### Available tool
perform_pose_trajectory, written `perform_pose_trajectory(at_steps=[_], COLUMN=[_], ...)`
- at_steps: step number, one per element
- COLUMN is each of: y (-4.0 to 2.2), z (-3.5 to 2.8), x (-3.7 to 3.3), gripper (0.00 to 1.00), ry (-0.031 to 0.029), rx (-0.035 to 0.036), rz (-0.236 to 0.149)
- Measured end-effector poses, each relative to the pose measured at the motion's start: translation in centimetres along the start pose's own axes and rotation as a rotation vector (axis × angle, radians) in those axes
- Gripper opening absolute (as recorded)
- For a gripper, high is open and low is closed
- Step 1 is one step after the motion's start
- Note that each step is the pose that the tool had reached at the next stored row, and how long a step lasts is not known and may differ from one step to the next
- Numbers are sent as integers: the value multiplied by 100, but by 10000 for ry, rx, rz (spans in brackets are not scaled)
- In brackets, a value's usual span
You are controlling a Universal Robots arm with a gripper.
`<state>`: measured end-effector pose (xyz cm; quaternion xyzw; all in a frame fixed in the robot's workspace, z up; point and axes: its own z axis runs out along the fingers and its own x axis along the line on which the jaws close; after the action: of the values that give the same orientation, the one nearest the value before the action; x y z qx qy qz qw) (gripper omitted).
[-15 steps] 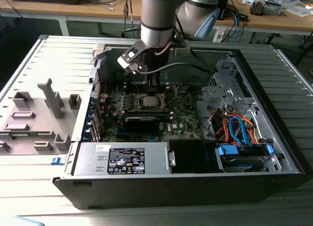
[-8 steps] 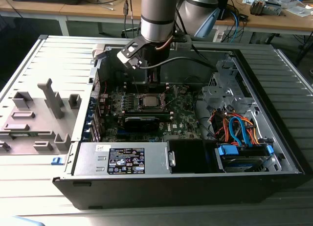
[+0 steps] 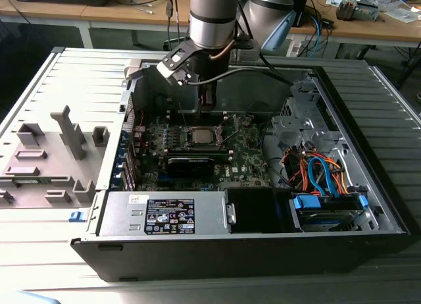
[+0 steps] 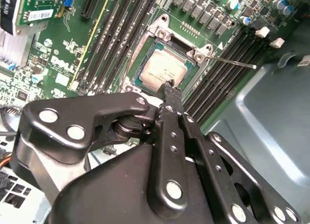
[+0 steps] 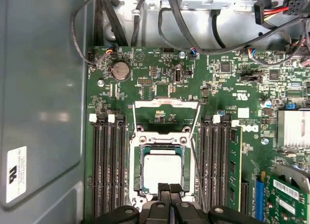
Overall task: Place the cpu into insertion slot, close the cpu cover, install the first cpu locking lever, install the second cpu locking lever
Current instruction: 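Place the cpu into insertion slot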
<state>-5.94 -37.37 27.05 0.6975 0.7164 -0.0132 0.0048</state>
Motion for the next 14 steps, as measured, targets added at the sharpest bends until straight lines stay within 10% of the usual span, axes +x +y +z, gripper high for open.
perform_pose_trajectory(at_steps=[7, 14], y=[-2, -2], z=[-160, -163], x=[-4, -4], gripper=[11, 11], ry=[0, 1], rx=[0, -1], rz=[0, 0])
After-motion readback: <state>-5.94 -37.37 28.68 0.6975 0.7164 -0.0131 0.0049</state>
